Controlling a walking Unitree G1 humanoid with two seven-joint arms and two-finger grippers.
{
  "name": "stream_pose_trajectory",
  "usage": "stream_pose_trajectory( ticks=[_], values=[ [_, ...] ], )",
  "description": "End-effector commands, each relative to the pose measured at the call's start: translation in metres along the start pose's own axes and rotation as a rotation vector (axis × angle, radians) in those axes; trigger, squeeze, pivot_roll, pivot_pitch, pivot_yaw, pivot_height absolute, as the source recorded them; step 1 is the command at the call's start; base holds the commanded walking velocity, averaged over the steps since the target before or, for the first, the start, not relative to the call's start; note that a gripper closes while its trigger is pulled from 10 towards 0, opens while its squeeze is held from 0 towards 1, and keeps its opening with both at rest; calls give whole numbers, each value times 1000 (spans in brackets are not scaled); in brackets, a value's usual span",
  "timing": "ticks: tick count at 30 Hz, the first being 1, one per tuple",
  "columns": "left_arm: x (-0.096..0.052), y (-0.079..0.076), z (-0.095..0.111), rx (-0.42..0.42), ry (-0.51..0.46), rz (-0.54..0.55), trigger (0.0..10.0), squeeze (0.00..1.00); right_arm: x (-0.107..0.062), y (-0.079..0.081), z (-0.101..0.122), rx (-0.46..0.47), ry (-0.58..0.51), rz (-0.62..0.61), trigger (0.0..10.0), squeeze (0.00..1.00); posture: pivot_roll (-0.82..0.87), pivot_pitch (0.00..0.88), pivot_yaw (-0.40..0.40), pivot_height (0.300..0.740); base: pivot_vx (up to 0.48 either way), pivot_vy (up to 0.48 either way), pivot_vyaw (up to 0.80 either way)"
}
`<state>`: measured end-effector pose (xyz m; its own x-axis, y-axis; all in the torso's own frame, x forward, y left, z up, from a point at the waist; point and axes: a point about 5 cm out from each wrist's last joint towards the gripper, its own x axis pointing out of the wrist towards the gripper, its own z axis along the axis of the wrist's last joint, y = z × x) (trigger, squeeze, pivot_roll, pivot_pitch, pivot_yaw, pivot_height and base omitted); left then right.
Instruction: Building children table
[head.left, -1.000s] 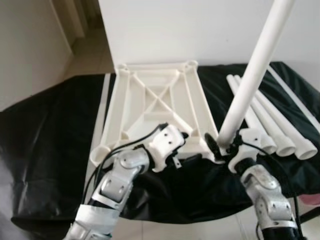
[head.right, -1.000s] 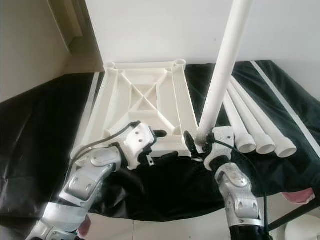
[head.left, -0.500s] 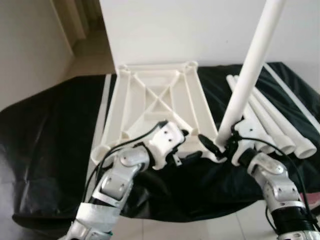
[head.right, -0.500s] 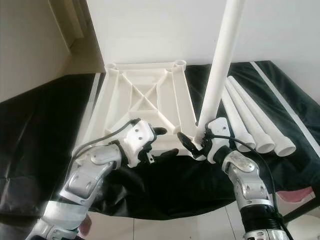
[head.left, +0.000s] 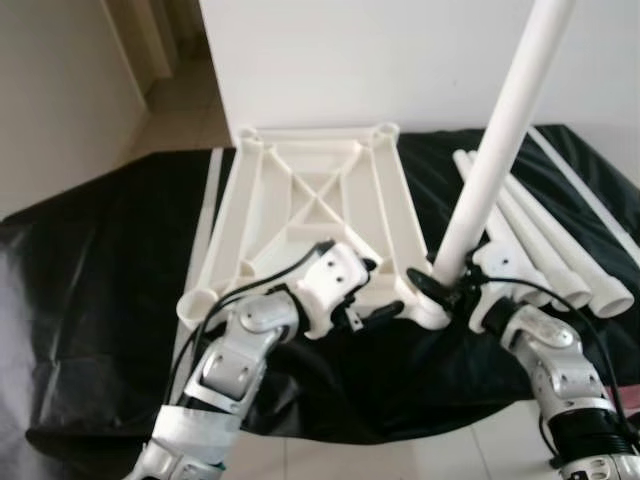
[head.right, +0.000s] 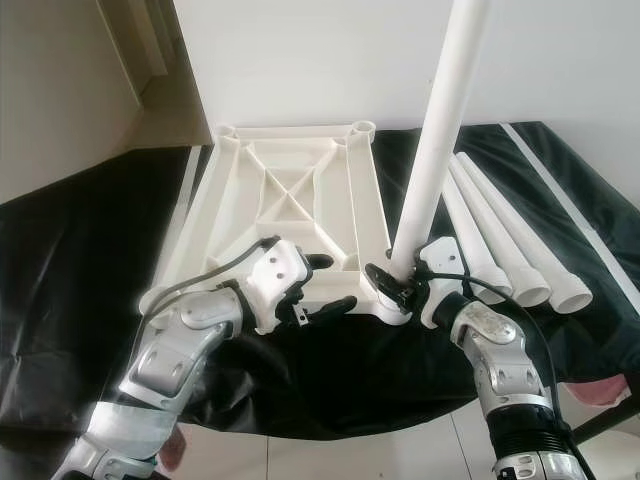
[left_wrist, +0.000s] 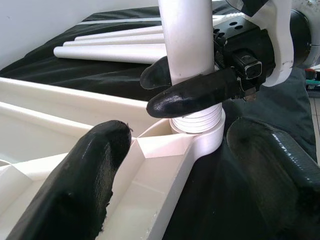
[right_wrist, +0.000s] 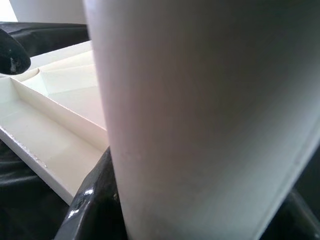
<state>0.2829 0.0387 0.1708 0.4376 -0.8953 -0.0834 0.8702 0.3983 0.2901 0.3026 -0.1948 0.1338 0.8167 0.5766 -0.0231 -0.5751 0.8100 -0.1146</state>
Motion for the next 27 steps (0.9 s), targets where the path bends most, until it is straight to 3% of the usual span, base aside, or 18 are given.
stream_pose_trajectory(
  ticks=[1,6,9,15,18,20,24,27],
  values=[
    [0,4,-2,-10,14,59,10000,0,-3,2,-13,41,55,-11,10000,0,-92,10,40,740,0,0,0],
    [0,4,-3,-13,13,59,10000,0,-2,1,-14,39,58,-85,10000,0,-92,12,35,740,0,0,0],
    [-1,3,-2,-16,11,60,10000,0,-1,-1,-16,20,78,-195,10000,0,-92,14,33,740,0,0,0],
    [-1,3,-3,-19,13,60,10000,0,2,3,-16,97,88,-382,10000,0,-93,18,30,740,0,0,0],
    [0,2,-3,-23,12,58,10000,0,7,18,-16,148,93,-518,10000,0,-95,21,29,740,0,0,0],
    [0,2,-3,-23,12,58,10000,0,7,18,-16,148,93,-518,10000,0,-95,21,29,740,0,0,0],
    [1,1,-3,-23,10,56,10000,0,9,34,-19,204,112,-732,10000,0,-93,20,20,740,0,0,0],
    [1,1,-2,-26,7,60,10000,0,12,47,-20,241,109,-783,10000,0,-89,19,20,740,0,0,0]
  ],
)
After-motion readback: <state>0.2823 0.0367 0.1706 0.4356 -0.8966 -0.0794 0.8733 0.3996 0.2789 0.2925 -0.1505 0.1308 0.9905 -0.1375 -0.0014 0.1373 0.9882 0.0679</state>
